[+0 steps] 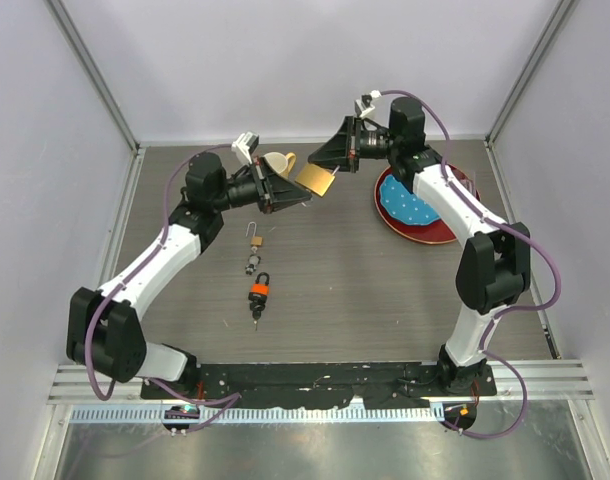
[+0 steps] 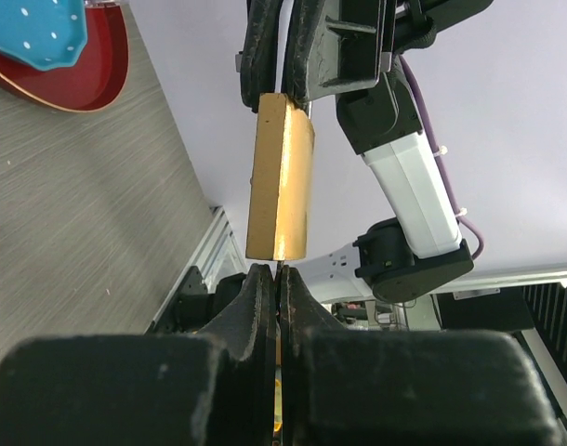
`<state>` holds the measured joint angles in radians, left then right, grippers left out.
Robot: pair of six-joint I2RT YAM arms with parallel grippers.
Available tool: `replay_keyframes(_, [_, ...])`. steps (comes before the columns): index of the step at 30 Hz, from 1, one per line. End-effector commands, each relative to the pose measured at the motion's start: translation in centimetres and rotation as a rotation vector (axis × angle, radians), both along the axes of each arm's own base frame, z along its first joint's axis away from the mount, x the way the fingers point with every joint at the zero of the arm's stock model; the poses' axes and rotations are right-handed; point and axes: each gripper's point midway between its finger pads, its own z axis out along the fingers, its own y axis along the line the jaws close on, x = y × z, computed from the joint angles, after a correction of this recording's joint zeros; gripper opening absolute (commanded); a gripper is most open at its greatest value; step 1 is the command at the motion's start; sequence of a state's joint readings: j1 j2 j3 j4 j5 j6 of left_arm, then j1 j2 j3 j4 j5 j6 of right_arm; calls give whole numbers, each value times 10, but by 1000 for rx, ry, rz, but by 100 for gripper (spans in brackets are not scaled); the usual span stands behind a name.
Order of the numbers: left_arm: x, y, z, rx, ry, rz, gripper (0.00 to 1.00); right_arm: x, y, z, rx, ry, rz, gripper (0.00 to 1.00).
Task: Lock with the key
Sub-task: Lock the lock, then place the lock at the center of the board.
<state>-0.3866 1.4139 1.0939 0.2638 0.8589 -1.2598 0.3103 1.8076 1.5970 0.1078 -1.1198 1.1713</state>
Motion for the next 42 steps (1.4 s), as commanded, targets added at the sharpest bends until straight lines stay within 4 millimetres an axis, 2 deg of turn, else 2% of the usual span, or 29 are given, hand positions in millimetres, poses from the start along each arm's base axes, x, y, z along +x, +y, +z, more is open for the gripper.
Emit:
replay_keyframes(1, [-29, 3, 6, -18, -45, -57, 0, -3, 0, 54, 66, -126, -19, 2])
replay_keyframes(18, [-62, 16, -27, 62, 2, -89, 0, -6, -2, 43, 43, -143, -17, 2])
replay_keyframes(22, [-71, 22, -42, 120, 13, -97, 0, -3, -1, 41, 41, -144, -16, 2])
replay_keyframes(25, [-75, 24, -40, 118, 9, -99, 0, -2, -1, 31, 26, -129, -10, 2])
replay_keyframes(29, [-73, 29, -31, 112, -17, -70, 0, -2, -2, 0, -33, -134, -4, 2])
replay_keyframes(32, [-68, 32, -27, 109, -20, -49, 0, -7, -4, -39, -134, -76, 7, 2])
replay_keyframes(33, [-66, 32, -28, 110, -14, -47, 0, -7, -4, -55, -180, -148, 25, 2])
replay_keyframes(34, [-65, 33, -27, 110, -15, -45, 0, -15, -7, -75, -244, -77, 40, 2])
replay_keyframes(35, [-64, 32, -27, 110, -14, -45, 0, -15, -7, -89, -292, -73, 41, 2])
replay_keyframes(36, [-63, 33, -28, 111, -11, -42, 0, -20, -3, -99, -337, -151, 78, 2])
replay_keyframes(37, [-61, 33, -30, 114, -3, -41, 0, -30, -5, -121, -397, -82, 114, 2])
replay_keyframes(39, [-57, 33, -35, 121, 10, -28, 0, -37, -3, -143, -487, -105, 151, 2])
replay_keyframes(40, [-54, 33, -41, 126, 30, -24, 0, -54, 0, -163, -540, -104, 230, 2])
replay_keyframes(42, [-51, 33, -46, 131, 43, -16, 0, -64, 0, -187, -613, -93, 265, 2])
